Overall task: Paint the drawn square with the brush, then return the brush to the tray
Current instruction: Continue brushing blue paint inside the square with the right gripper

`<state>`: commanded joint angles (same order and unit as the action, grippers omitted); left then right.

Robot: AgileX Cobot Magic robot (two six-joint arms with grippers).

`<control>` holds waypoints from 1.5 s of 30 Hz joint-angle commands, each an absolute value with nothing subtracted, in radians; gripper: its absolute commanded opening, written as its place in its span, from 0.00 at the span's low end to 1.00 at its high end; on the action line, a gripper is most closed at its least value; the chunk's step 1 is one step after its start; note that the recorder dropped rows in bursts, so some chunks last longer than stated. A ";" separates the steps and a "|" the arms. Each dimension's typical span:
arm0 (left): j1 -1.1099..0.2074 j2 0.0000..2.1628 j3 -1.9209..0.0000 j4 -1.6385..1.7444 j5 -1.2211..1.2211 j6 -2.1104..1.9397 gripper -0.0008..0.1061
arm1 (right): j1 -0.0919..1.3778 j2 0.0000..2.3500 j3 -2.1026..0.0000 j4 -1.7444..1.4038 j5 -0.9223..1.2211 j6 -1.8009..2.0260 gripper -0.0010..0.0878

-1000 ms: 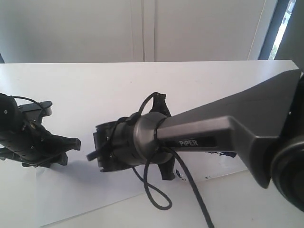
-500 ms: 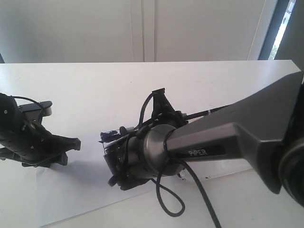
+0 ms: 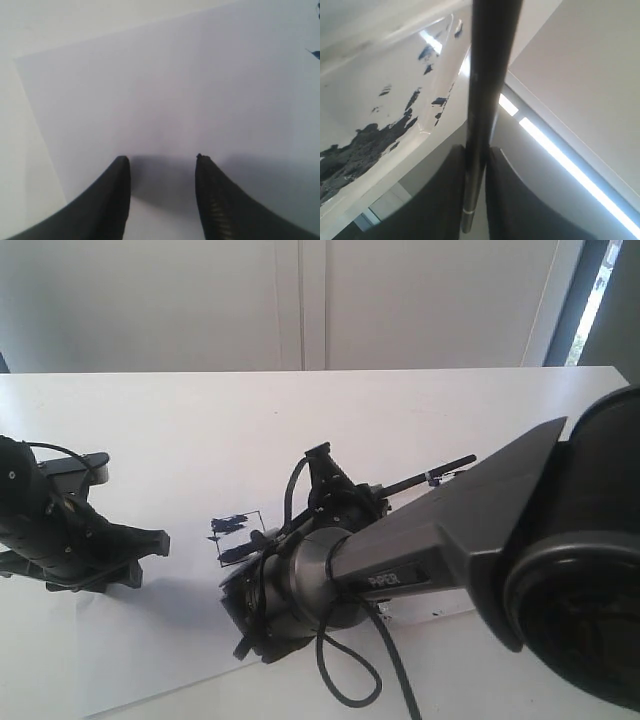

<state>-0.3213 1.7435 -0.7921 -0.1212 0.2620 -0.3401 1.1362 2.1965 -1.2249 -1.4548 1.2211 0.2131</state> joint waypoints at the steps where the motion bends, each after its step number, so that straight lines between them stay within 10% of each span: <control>1: -0.321 1.744 -0.792 -0.121 0.262 -0.340 0.46 | 1.134 2.197 -1.225 -1.459 1.221 0.213 0.01; 45: -0.321 1.744 -0.792 -0.119 0.289 -0.333 0.46 | 1.124 2.255 -1.442 -1.278 1.221 0.081 0.01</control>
<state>-0.3213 1.7435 -0.7921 -0.1192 0.2891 -0.3328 1.1240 2.2555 -1.4421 -1.2777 1.2211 0.0813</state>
